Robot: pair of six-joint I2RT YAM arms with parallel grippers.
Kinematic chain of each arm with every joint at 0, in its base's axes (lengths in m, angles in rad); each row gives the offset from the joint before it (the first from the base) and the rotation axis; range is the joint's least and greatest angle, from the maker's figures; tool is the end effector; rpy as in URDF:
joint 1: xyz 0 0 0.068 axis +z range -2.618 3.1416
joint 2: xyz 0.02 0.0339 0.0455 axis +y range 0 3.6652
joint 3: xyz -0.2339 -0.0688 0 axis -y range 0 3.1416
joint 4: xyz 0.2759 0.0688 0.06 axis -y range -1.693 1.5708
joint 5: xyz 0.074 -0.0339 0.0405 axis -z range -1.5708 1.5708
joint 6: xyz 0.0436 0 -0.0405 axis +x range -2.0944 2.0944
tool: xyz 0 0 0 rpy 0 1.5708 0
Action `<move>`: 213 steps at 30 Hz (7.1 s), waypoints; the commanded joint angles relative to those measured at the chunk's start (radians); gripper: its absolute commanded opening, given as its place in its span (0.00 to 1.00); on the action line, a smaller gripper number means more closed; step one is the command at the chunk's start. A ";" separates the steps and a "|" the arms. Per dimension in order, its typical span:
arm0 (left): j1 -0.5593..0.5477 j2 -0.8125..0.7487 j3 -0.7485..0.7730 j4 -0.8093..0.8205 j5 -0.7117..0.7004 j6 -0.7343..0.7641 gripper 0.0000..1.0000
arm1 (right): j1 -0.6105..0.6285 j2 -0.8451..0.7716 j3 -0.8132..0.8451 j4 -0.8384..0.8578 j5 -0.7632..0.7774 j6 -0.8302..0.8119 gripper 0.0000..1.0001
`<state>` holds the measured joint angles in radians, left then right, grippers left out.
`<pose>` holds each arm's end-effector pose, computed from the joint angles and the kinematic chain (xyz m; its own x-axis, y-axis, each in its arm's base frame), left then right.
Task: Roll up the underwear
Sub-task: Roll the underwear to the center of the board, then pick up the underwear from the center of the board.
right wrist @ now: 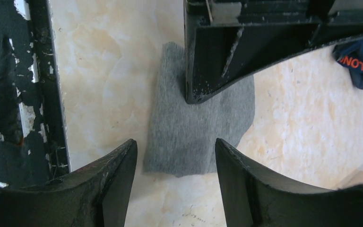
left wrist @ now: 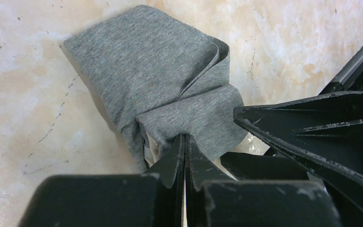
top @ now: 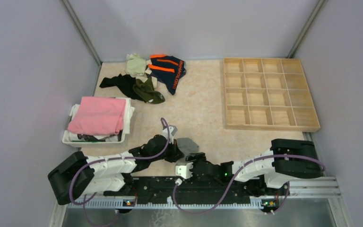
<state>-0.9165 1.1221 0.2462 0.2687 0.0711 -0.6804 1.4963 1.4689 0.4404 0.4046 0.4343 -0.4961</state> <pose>0.1423 -0.1906 0.0837 -0.7902 -0.0009 -0.6129 0.4244 0.7207 -0.5482 0.0393 0.2800 0.0745 0.3803 -0.7066 -0.5968 -0.7939 0.0816 -0.6025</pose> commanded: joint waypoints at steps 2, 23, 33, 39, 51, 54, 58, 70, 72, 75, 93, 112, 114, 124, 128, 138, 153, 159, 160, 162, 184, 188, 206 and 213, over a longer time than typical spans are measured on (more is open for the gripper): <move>0.013 0.035 -0.013 -0.090 -0.017 0.026 0.00 | 0.028 0.060 0.065 0.025 0.058 -0.081 0.61; 0.027 -0.137 0.026 -0.036 0.087 0.059 0.00 | 0.028 0.054 0.029 -0.034 0.008 0.004 0.00; 0.027 -0.063 0.013 -0.011 0.114 0.074 0.00 | -0.003 -0.026 0.038 -0.075 -0.120 0.075 0.00; 0.027 -0.065 -0.032 -0.008 0.082 0.058 0.00 | -0.046 -0.077 0.059 -0.139 -0.240 0.124 0.00; 0.027 -0.151 -0.025 -0.075 0.040 0.053 0.00 | -0.165 -0.151 0.074 -0.173 -0.509 0.286 0.00; 0.027 -0.221 -0.015 -0.111 0.008 0.040 0.00 | -0.198 -0.143 0.072 -0.160 -0.598 0.359 0.00; 0.027 -0.315 -0.006 -0.171 -0.046 0.024 0.00 | -0.227 -0.136 0.040 -0.091 -0.653 0.460 0.00; 0.027 -0.457 -0.008 -0.243 -0.079 0.050 0.00 | -0.403 -0.023 0.043 -0.010 -0.874 0.763 0.00; 0.027 -0.456 -0.011 -0.243 -0.076 0.047 0.00 | -0.433 0.006 0.042 0.013 -0.912 0.802 0.00; 0.027 -0.458 -0.013 -0.243 -0.076 0.047 0.00 | -0.460 0.032 0.032 0.066 -0.944 0.847 0.00; 0.027 -0.409 0.005 -0.187 0.004 0.080 0.00 | -0.617 0.097 -0.030 0.283 -1.080 1.124 0.00; 0.027 -0.239 0.055 -0.059 0.103 0.123 0.00 | -0.727 0.153 -0.078 0.351 -1.071 1.256 0.00; 0.027 -0.212 0.056 -0.036 0.104 0.125 0.00 | -0.729 0.159 -0.078 0.355 -1.072 1.260 0.00; 0.027 -0.085 0.079 0.059 0.092 0.142 0.00 | -0.756 0.169 -0.090 0.361 -1.054 1.284 0.00; 0.027 -0.041 0.084 0.084 0.085 0.146 0.00 | -0.758 0.166 -0.091 0.350 -1.050 1.275 0.04; 0.027 0.084 0.081 0.148 0.080 0.148 0.00 | -0.759 0.053 -0.066 0.164 -0.967 1.182 0.29; 0.027 0.155 0.095 0.176 0.084 0.152 0.00 | -0.764 -0.429 0.058 -0.453 -0.444 0.882 0.92; 0.027 0.167 0.100 0.174 0.087 0.154 0.00 | -0.765 -0.343 0.098 -0.392 -0.651 0.815 0.94; 0.027 0.168 0.100 0.174 0.088 0.153 0.00 | -0.765 -0.313 0.114 -0.390 -0.683 0.803 0.92; 0.027 0.168 0.099 0.172 0.090 0.152 0.00 | -0.765 -0.257 0.145 -0.386 -0.745 0.780 0.89; 0.027 0.171 0.104 0.152 0.094 0.147 0.00 | -0.766 0.180 0.276 -0.346 -1.077 0.650 0.66; 0.027 0.175 0.104 0.155 0.096 0.147 0.00 | -0.765 0.223 0.285 -0.350 -1.083 0.633 0.61; 0.027 0.194 0.108 0.163 0.100 0.148 0.00 | -0.765 0.294 0.261 -0.336 -1.116 0.641 0.23; 0.027 0.153 0.133 0.145 0.093 0.143 0.00 | -0.766 0.274 0.225 -0.269 -1.131 0.688 0.00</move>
<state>-0.8852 1.3006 0.3355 0.4149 0.1600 -0.5472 0.7334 1.7302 0.7132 0.1398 -0.7452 0.1871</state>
